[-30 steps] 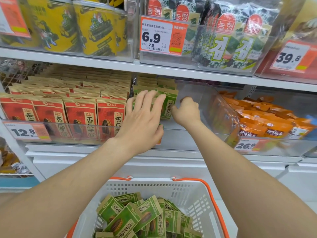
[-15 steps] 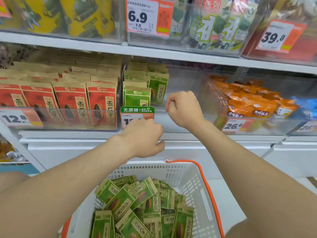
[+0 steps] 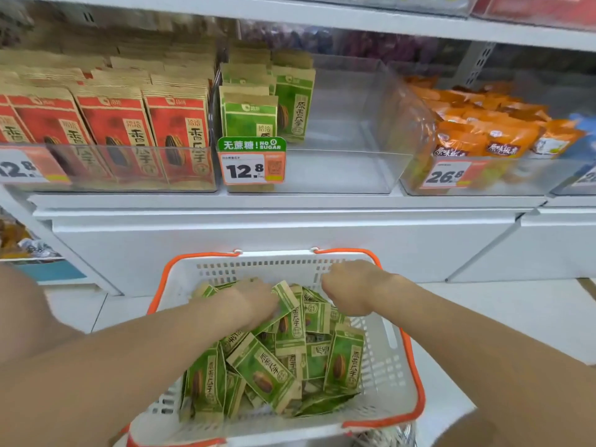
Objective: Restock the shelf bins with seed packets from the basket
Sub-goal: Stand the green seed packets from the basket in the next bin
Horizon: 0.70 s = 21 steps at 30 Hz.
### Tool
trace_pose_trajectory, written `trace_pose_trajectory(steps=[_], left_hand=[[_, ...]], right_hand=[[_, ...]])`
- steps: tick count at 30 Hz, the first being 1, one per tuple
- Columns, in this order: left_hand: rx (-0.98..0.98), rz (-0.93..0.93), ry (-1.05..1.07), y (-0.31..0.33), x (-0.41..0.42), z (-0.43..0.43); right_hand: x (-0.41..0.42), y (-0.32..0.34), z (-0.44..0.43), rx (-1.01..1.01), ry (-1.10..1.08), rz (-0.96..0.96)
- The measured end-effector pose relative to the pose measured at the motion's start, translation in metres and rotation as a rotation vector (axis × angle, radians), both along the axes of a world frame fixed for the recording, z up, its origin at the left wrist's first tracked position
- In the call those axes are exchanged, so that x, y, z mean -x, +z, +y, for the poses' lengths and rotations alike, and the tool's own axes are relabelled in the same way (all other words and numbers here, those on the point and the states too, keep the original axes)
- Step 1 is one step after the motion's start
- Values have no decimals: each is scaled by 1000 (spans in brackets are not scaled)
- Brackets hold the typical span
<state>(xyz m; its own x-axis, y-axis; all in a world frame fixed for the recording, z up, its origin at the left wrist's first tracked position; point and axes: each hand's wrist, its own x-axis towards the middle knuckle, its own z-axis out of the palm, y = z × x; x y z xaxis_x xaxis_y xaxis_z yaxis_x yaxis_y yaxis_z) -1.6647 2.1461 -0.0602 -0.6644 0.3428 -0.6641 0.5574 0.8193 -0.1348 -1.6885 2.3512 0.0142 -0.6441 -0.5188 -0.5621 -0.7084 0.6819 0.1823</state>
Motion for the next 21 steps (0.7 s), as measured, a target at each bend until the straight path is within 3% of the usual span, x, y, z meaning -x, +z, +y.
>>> trace_pose_trajectory(steps=[5,7,10,17,21], left_hand=[[141,57,-71,-28,-15,-8],[121,81,-118,-25,-16,-6],[21,-51,-15,-19,-8,-8],[-594,-86,264,23,43,-20],[-1002,-39,377,76,56,-11]], right_hand=[[-9,-6,-3,19,15,-21],[-9,-5,-7,52,28,-26],[-10,-5,-13,78,48,-29],[4,-9,-10,154,-142,-156],[20,-3,-3,447,-311,-272]])
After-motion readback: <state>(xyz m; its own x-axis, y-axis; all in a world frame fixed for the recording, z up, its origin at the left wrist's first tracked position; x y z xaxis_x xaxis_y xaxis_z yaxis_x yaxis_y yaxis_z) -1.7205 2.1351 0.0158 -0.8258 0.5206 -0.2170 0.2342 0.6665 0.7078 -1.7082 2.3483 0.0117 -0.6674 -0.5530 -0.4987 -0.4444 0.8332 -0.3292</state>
